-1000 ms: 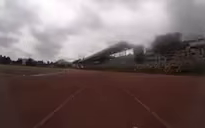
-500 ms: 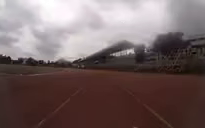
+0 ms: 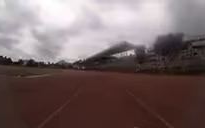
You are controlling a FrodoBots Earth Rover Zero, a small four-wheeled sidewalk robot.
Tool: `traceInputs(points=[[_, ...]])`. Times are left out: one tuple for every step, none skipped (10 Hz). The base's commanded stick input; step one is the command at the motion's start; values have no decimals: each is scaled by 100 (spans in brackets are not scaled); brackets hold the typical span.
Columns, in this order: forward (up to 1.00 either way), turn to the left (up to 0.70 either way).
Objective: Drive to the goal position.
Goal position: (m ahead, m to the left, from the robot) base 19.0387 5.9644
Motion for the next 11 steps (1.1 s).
traceInputs(points=[[67,0],[67,0],[67,0],[67,0],[67,0],[67,0],[67,0],[67,0],[67,0],[67,0],[67,0]])
